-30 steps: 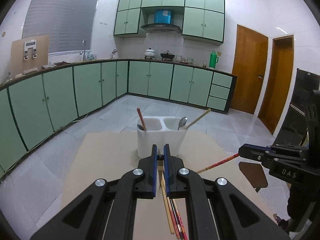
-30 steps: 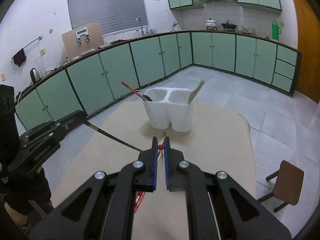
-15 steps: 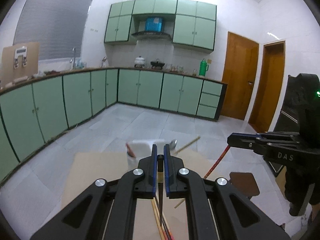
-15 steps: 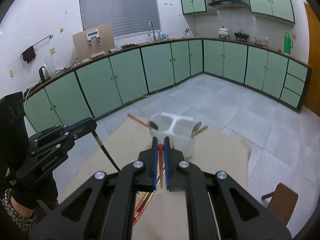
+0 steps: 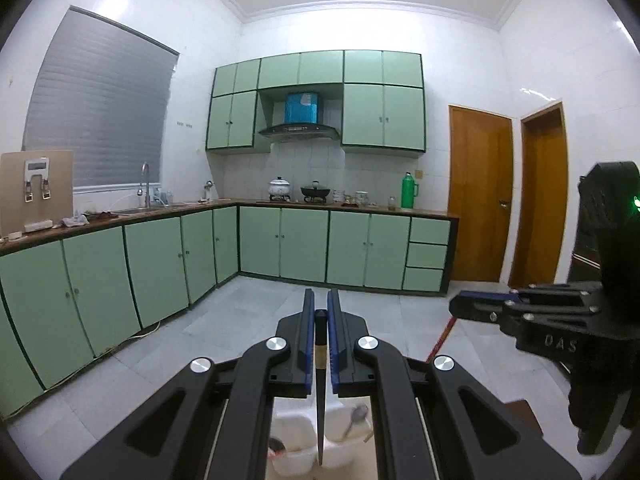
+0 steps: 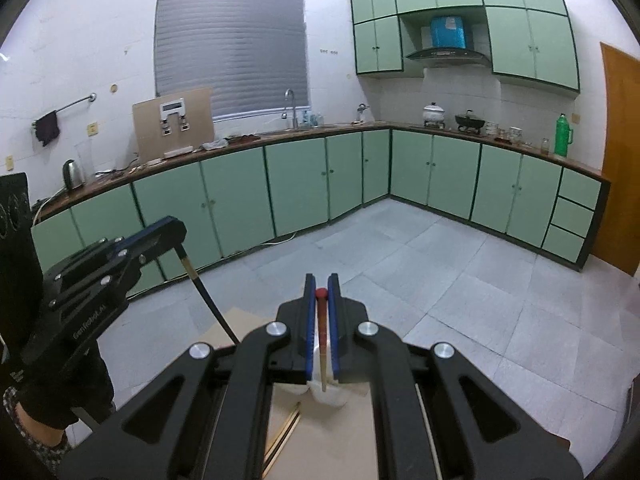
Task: Organize utensils
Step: 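Lift both chopsticks, drop them into the white holder, opening both tools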
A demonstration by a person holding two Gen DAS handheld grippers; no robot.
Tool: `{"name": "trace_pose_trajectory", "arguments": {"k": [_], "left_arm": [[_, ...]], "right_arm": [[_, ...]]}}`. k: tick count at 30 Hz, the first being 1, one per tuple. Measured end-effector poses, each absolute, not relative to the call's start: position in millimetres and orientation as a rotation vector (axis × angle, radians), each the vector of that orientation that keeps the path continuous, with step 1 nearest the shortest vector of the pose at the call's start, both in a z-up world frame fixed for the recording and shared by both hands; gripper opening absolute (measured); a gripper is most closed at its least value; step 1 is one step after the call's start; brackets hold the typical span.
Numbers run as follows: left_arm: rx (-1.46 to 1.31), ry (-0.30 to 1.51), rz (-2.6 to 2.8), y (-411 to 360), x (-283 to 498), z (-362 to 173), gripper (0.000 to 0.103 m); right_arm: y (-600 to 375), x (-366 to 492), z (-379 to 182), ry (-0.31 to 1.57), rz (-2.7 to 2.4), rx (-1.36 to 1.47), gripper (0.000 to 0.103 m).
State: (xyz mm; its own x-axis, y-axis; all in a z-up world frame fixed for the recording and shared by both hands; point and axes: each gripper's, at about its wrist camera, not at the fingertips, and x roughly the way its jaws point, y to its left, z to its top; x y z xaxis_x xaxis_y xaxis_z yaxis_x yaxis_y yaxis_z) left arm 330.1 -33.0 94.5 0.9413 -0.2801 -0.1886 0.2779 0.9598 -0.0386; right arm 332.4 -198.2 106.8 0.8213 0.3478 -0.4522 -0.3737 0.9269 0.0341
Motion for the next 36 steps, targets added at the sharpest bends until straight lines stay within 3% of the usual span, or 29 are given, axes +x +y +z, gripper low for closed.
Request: {"name": "trace_pose_trajectory", "arguments": {"k": [13, 31, 36], "left_arm": [[0.009, 0.225, -0.219, -39.9, 403.6, 45.9, 0.006], [0.024, 0.38, -0.236, -39.7, 433.2, -14.5, 0.006], [0.021, 0.425, -0.244, -36.2, 429.3, -26.7, 0.012]], "right_arm": [[-193.5, 397.1, 59.8, 0.522, 0.342, -0.029, 0.005], [-173.5, 416.2, -3.2, 0.618, 0.329, -0.055, 0.005], [-171.8, 413.0, -13.5, 0.651, 0.322, -0.063, 0.013]]}}
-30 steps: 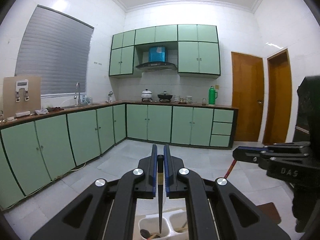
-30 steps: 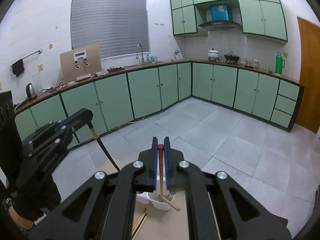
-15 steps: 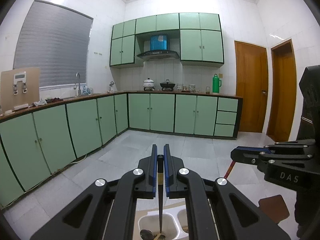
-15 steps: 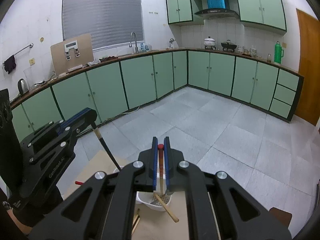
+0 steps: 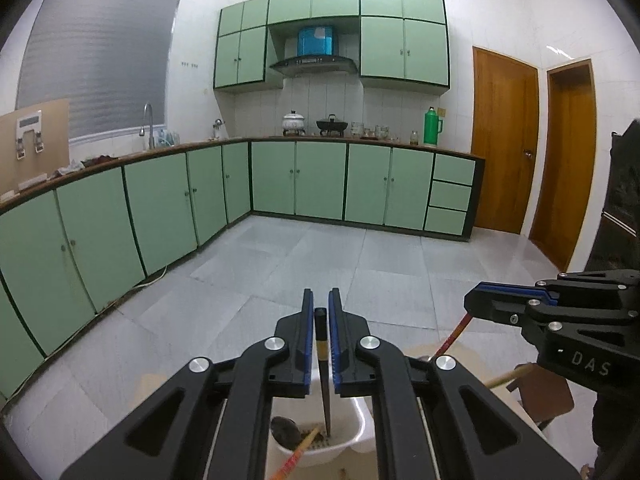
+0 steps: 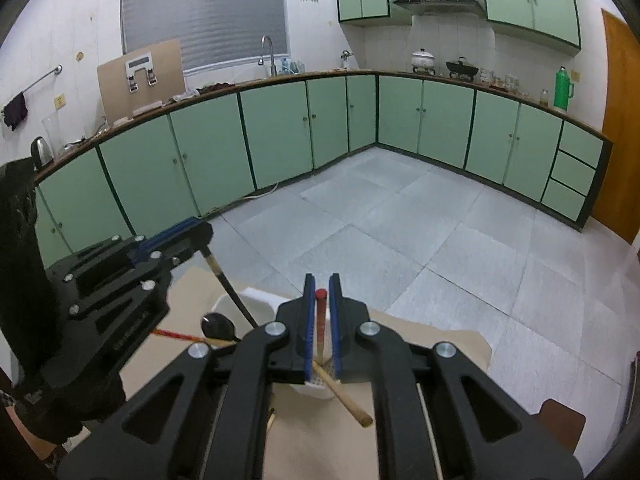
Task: Organize utensils
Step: 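Lift both chopsticks, drop them into the white holder, opening both tools, then move both open tools back down to the remaining chopsticks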
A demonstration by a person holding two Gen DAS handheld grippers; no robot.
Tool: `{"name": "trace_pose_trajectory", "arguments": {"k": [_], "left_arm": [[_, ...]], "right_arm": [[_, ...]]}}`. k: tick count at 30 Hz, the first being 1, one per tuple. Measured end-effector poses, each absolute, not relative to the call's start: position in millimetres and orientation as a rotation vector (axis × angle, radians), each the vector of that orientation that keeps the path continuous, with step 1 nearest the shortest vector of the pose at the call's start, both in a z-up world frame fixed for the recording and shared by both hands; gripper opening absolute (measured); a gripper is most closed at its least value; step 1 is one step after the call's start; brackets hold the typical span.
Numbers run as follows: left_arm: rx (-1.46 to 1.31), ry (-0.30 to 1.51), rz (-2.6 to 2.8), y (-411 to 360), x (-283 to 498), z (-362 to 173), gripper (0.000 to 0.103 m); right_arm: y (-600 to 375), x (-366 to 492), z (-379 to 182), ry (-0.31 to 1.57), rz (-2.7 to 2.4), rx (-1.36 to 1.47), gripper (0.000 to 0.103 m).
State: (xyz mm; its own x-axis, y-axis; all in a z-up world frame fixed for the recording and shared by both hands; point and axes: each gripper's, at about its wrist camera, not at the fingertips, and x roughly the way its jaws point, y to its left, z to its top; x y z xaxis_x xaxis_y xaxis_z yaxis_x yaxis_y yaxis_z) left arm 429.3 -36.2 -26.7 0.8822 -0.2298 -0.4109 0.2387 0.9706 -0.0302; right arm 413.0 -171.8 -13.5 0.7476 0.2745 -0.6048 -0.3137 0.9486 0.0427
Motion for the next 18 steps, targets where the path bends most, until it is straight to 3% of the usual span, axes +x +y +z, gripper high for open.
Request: {"name": "trace_pose_trajectory", "arguments": {"k": [4, 8, 13, 18], "left_arm": [[0.008, 0.414, -0.245, -30.2, 415.7, -20.5, 0.033], [-0.003, 0.407, -0.232, -21.3, 390.6, -15.4, 0.045], [-0.017, 0.417, -0.202, -10.4, 342.5, -18.8, 0.068], [-0.043, 0.483, -0.195, 2.2, 298.6, -47.6, 0.079]], "right_arm": [[-179.3, 403.3, -11.4, 0.644, 0.303, -0.029, 0.034], [-190.9, 378.9, -6.0, 0.604, 0.267, -0.017, 0.057], [-201.4, 332.8, -11.1, 0.556, 0.218, -0.03, 0.086], [-205.5, 283.3, -40.8, 0.563, 0.193, -0.029, 0.095]]}}
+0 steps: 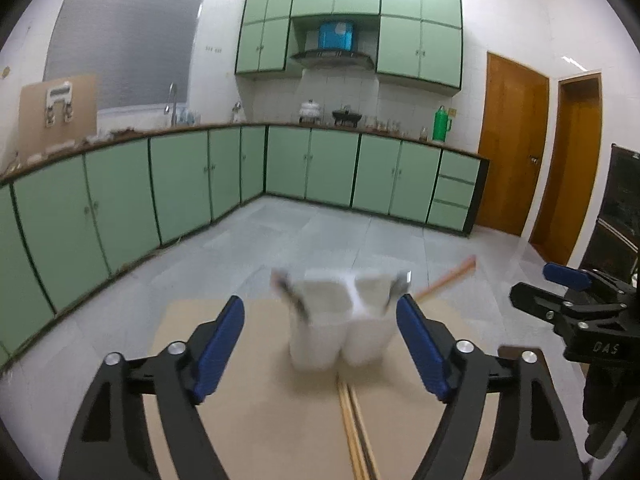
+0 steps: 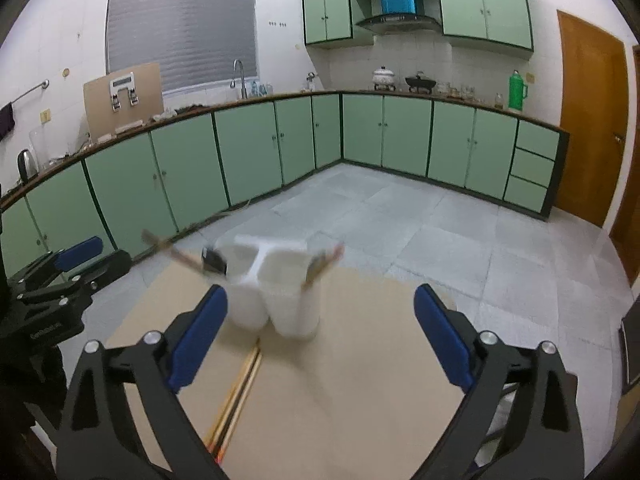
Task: Organize utensils
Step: 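Move both open tools back down to the remaining chopsticks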
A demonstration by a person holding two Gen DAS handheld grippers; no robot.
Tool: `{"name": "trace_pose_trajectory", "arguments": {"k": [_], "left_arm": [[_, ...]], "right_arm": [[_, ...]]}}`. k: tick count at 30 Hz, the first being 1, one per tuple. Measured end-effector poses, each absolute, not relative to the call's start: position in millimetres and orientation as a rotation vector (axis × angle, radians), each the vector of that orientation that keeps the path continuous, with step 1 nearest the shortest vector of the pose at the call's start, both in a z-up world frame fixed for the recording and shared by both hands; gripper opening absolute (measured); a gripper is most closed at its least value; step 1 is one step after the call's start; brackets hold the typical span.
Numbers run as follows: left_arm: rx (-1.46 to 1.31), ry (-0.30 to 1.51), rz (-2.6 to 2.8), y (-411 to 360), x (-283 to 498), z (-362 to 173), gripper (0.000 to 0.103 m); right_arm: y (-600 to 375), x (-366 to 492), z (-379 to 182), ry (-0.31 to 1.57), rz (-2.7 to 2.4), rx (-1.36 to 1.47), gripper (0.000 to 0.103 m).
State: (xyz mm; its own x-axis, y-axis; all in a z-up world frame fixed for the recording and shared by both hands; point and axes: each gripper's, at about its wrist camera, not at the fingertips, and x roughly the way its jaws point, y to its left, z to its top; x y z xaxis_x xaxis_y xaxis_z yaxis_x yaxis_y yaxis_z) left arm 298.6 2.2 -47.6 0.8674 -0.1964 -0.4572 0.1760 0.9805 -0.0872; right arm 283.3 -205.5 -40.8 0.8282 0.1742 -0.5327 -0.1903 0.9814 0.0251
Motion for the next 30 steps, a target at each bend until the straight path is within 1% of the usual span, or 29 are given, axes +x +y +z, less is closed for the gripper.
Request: {"name": "trace_pose_trajectory", "arguments": {"k": [2, 9, 13, 18, 23, 30], "left_arm": [[-0.052, 0.517, -0.192, 8.6, 281.4, -63.9, 0.081], [-0.055, 0.667, -0.162, 25.0, 239.9, -127.5, 0.082], [-0.034, 0.747, -0.141, 27.6, 223.5, -159.5, 0.082], [-0.015, 0.841, -0.125, 31.0, 208.3, -193.7, 0.082], [-0.01, 0.868, -0.114, 37.6, 197.9, -207.0, 0.082], [0.0, 0.88, -0.106, 43.3, 191.7, -212.0, 0.082]], "right_arm": [[-205.2, 264.9, -56.2, 0.576, 0.179, -0.032, 0.096], [-189.2, 215.8, -114.1, 0.669, 0.17, -0.037, 0.098], [-172.9, 192.4, -153.2, 0.743, 0.163, -0.047, 0.098], [-153.9, 173.1, -186.7, 0.825, 0.185, -0.032, 0.098], [-137.6, 162.2, -201.3, 0.85, 0.188, -0.046, 0.097], [-126.8, 157.8, -211.8, 0.869, 0.188, -0.074, 0.096]]}}
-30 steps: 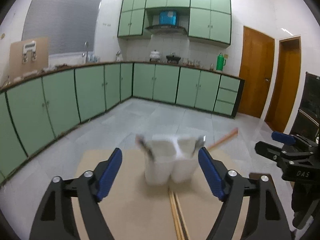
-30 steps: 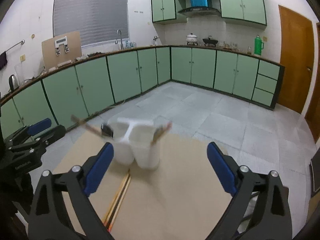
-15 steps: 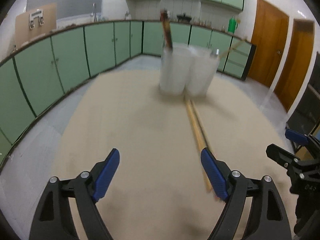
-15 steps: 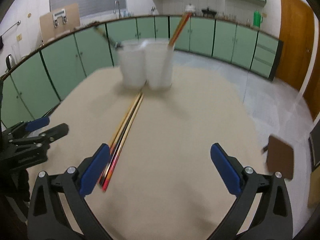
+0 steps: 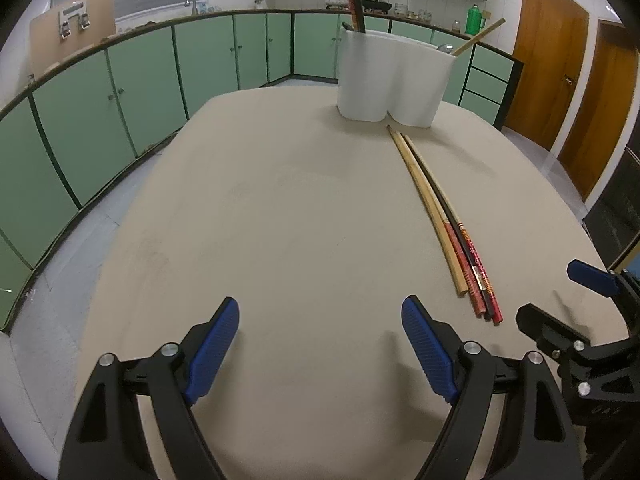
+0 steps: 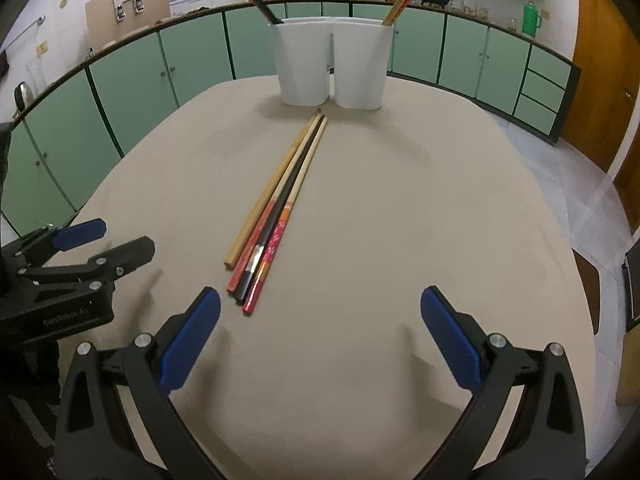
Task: Organize utensils
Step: 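Move both open tools back down to the remaining chopsticks, then grasp the red-patterned chopstick with the right tool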
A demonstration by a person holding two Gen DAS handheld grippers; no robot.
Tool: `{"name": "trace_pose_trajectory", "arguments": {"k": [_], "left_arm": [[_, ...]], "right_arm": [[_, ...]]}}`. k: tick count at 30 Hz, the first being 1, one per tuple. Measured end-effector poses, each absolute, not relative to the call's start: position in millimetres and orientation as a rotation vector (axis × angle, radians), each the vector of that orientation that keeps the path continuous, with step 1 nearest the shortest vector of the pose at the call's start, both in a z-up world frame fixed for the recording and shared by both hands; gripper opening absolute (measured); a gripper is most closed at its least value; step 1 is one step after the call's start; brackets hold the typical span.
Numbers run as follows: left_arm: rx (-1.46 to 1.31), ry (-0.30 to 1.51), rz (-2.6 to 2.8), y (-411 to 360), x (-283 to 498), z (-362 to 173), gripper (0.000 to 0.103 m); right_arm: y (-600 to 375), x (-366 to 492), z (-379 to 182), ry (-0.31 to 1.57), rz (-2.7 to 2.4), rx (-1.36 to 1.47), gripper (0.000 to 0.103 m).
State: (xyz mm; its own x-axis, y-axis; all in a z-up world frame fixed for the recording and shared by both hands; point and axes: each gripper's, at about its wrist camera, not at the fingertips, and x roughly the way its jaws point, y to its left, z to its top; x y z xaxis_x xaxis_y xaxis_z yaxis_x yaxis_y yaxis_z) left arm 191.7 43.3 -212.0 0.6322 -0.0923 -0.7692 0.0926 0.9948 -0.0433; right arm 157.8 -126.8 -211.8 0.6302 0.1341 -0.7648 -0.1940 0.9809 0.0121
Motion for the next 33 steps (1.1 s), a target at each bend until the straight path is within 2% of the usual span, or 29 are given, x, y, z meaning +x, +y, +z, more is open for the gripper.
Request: {"name": "trace_pose_trajectory", "arguments": {"k": [8, 16, 21, 24, 27, 30, 33], "left_arm": [[-0.011, 0.879, -0.111, 43.7, 191.4, -211.9, 0.082], [-0.014, 0.885, -0.113, 42.8, 190.6, -214.1, 0.083], [-0.011, 0.888, -0.112, 42.4, 189.8, -215.0, 0.084], [-0.012, 0.89, -0.113, 42.1, 189.9, -215.6, 0.084], [-0.01, 0.893, -0.118, 41.1, 188.9, -216.0, 0.084], [-0.007, 0.893, -0.122, 39.9, 187.8, -215.3, 0.084], [-0.003, 0.894, -0.126, 38.4, 187.4, -214.6, 0.084]], "right_arm": [[-115.1, 159.4, -222.3, 0.903, 0.202, -0.102, 0.077], [-117.0, 162.8, -226.1, 0.908, 0.185, -0.104, 0.069], [-137.3, 163.8, -223.3, 0.908, 0.124, -0.086, 0.068], [-146.2, 164.9, -222.3, 0.906, 0.123, -0.06, 0.062], [-145.3, 164.9, -222.5, 0.911, 0.183, -0.018, 0.054], [-139.7, 164.5, -225.0, 0.909, 0.192, -0.024, 0.04], [-135.5, 164.3, -224.6, 0.894, 0.196, -0.042, 0.019]]}}
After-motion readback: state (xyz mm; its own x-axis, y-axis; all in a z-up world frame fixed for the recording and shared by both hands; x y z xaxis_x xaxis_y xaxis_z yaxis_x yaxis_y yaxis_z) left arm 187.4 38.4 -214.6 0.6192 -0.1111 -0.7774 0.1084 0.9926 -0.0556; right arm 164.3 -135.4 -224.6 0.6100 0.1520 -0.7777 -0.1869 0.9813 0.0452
